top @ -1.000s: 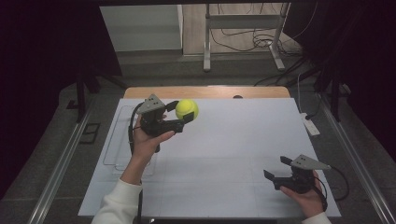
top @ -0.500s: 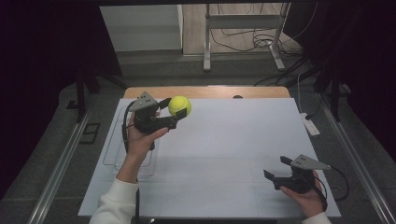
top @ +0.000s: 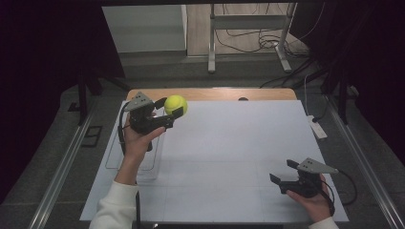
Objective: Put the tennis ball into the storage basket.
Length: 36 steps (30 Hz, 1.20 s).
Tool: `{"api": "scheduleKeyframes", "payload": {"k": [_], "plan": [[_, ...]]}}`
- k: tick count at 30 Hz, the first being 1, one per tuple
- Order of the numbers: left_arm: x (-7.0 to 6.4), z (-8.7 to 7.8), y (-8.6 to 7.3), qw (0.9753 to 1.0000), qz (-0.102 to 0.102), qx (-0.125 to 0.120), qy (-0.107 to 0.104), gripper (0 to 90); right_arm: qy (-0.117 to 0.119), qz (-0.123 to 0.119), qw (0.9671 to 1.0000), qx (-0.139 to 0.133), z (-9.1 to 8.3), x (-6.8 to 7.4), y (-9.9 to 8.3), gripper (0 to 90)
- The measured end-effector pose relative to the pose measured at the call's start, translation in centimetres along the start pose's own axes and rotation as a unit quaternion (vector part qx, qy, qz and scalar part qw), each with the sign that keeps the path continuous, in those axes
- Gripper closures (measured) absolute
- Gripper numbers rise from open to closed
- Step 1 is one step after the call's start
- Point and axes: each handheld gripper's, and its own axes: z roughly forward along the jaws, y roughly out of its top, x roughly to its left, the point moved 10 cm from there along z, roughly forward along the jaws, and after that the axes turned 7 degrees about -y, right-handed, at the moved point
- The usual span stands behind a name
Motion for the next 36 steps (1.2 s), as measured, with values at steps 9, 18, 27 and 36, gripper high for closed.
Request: {"api": "scheduleKeyframes", "payload": {"k": [9, 18, 27, 36], "plan": [[1.4, -0.6, 0.0, 0.9998, -0.007, -0.004, 0.018, 27.3, -0.001, -0.001, 1.0, 0.0, 0.0, 0.0, 0.0, 10.7], [2.2, -1.0, 0.0, 0.9995, -0.005, -0.006, 0.032, 27.3, -0.001, 0.0, 1.0, 0.001, 0.0, 0.0, 0.0, 10.7], [2.7, -1.3, 0.0, 0.9992, -0.006, -0.009, 0.039, 27.3, -0.001, -0.001, 1.0, 0.0, 0.0, 0.0, 0.0, 10.7], [3.4, -1.7, 0.0, 0.9987, -0.01, -0.012, 0.048, 27.3, 0.0, 0.0, 1.0, 0.001, 0.0, 0.0, 0.0, 10.7]]}}
